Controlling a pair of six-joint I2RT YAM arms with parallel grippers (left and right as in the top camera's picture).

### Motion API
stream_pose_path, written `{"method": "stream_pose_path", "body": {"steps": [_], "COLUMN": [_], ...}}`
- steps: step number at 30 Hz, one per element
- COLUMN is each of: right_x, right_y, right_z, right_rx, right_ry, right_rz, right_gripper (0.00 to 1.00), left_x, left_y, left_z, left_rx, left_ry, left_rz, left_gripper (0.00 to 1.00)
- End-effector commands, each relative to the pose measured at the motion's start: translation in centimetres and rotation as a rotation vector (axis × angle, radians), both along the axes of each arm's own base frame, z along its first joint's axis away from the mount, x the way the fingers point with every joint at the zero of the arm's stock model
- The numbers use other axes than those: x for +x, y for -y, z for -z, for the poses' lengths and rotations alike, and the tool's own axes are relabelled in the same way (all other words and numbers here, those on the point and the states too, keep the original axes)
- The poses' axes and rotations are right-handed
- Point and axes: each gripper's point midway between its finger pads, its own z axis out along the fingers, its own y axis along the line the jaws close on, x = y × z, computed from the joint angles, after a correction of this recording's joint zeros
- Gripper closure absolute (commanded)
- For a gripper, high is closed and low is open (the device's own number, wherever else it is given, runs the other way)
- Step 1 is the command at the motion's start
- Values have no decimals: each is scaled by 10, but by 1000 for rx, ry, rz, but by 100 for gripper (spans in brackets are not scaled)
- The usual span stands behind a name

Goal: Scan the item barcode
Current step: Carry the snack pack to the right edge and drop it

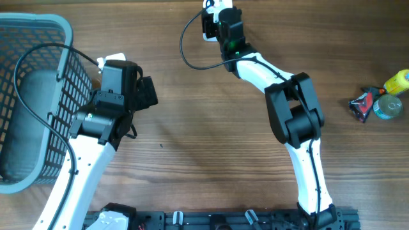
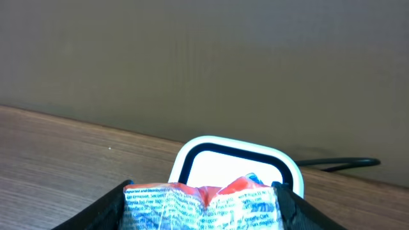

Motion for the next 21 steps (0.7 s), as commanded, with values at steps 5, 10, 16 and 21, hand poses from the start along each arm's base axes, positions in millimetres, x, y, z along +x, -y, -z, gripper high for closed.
{"method": "stream_pose_path", "body": {"steps": [5, 10, 16, 21], "right_x": [-50, -112, -187, -193], "right_y": [22, 68, 163, 274], "right_z": [-144, -169, -106, -88], "right_rx": [14, -29, -108, -182], "right_ry": [-25, -226, -681, -777], "right_rz": [4, 76, 275, 498], "right_gripper": [32, 32, 37, 33], "left_x": [-3, -5, -8, -13], "left_y": [-6, -5, 17, 46], "left_z": [6, 9, 14, 16], "left_rx": [10, -9, -109, -242], "left_ry": [-18, -28, -61, -94], "left_rz": [-25, -41, 38, 141], "left_gripper": [0, 0, 0, 0]}}
